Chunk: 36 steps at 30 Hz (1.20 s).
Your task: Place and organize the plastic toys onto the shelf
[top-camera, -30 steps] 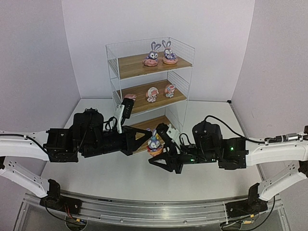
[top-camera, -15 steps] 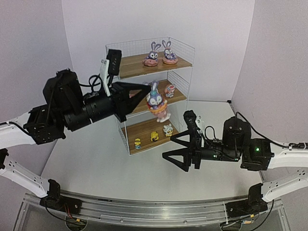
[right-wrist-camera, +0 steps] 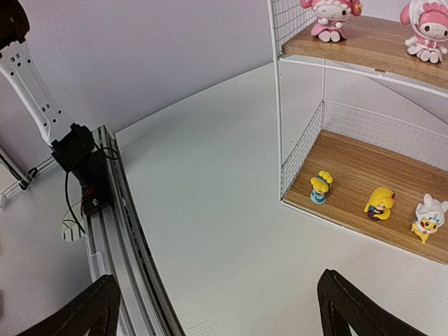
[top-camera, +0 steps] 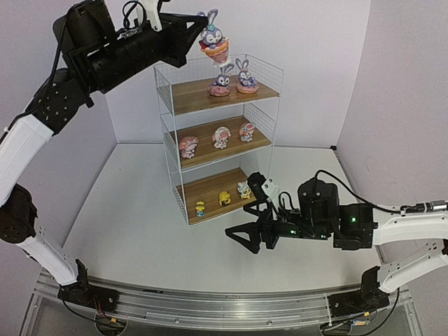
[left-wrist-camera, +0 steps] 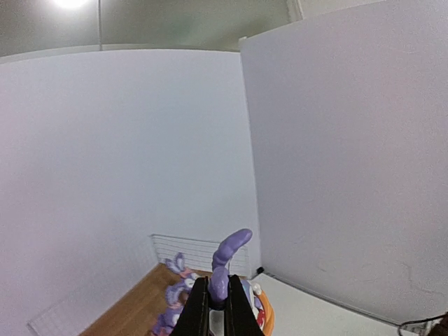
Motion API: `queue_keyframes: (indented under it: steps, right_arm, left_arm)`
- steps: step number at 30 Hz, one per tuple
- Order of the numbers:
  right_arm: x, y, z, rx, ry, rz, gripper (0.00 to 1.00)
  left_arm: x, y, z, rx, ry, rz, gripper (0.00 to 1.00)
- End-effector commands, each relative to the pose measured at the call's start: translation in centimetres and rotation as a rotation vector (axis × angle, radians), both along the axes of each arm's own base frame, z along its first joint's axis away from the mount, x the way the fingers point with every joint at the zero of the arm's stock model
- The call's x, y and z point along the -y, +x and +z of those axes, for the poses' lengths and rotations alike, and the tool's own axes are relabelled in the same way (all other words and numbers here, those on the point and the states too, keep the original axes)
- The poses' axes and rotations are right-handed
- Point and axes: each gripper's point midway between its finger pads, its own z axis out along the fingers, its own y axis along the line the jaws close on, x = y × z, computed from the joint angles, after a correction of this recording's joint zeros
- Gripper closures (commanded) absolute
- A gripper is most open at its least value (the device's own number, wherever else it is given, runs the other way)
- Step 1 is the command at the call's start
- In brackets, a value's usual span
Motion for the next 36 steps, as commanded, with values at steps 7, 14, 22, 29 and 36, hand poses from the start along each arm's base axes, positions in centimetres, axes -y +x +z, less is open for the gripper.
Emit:
queue_keyframes:
  steps: [7, 14, 22, 29, 36]
  right_arm:
    - [-0.1, 1.6, 1.3, 0.031, 0.018, -0.082, 0.03]
    - [0.0, 1.4, 1.1, 0.033, 0.014, -0.068, 0.03]
    - [-0.8, 1.4, 0.7, 0.036, -0.004, -0.047, 0.03]
    - [-0.8, 1.4, 0.6, 0.041, -0.008, -0.046, 0.02]
    - [-0.9, 1.4, 0.7, 0.044, -0.011, -0.044, 0.02]
  left_arm:
    - [-1.4, 6.3, -1.8, -0.020, 0.176, 0.141, 1.00]
    - [-2.9, 9.1, -5.7, -0.124, 0.262, 0.160, 1.00]
    - [-2.9, 9.1, -6.2, -0.137, 0.290, 0.158, 1.00]
    - [-3.7, 9.1, -6.9, -0.146, 0.302, 0.183, 1.00]
    - [-4.2, 9.6, -7.4, -0.150, 0.312, 0.225, 1.00]
